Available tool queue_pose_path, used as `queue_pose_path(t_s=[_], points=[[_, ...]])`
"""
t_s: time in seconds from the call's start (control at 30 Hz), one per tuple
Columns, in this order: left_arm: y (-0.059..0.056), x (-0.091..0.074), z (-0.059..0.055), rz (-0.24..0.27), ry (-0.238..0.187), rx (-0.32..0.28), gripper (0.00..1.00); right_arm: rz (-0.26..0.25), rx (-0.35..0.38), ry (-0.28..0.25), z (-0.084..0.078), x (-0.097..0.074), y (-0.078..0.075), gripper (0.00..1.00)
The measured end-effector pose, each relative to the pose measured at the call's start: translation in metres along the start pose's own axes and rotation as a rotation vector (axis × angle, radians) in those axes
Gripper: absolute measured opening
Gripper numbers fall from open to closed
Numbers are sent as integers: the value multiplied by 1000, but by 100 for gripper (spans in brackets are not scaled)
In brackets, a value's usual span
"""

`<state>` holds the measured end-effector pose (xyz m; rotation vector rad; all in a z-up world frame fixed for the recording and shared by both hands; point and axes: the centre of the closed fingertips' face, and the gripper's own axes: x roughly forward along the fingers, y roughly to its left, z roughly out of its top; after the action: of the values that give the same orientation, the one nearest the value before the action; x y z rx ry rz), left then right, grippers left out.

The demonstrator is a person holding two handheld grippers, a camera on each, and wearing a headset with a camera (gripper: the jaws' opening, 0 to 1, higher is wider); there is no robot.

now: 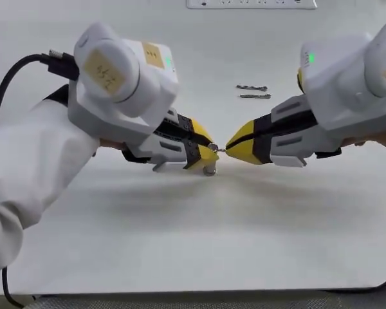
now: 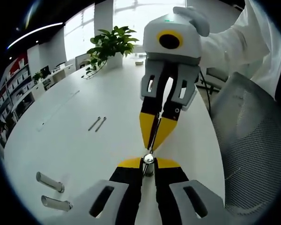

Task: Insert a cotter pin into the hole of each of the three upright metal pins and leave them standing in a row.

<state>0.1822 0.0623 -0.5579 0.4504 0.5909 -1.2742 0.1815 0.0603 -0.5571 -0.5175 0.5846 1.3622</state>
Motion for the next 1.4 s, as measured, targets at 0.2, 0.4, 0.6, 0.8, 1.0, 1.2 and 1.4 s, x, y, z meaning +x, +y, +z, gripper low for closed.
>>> queue_pose_path(t_s=[0.2,0.4,0.6,0.8,1.0,1.2,1.4], points=[[0,0,-1,2,3,1,6,-3,4,2,1,2,-1,0],[6,-4,4,38,-23,-6,19,-16,7,9,0,2,-3,0],[8,-16,6,56,-58,-25,35,-36,19,6,2,0,-5,6],[6,-29,2,74,-97,-78,55,-37,29,-8,9,2,1,12],[1,-38,-16,111,-121,-155,84,-35,64,-17,12,9,6,14],[-4,-50,-33,163,-140,-213,99,-36,90,-14,13,17,9,14],[-19,-57,-51,129,-103,-244,99,-47,95,-9,11,23,4,13]])
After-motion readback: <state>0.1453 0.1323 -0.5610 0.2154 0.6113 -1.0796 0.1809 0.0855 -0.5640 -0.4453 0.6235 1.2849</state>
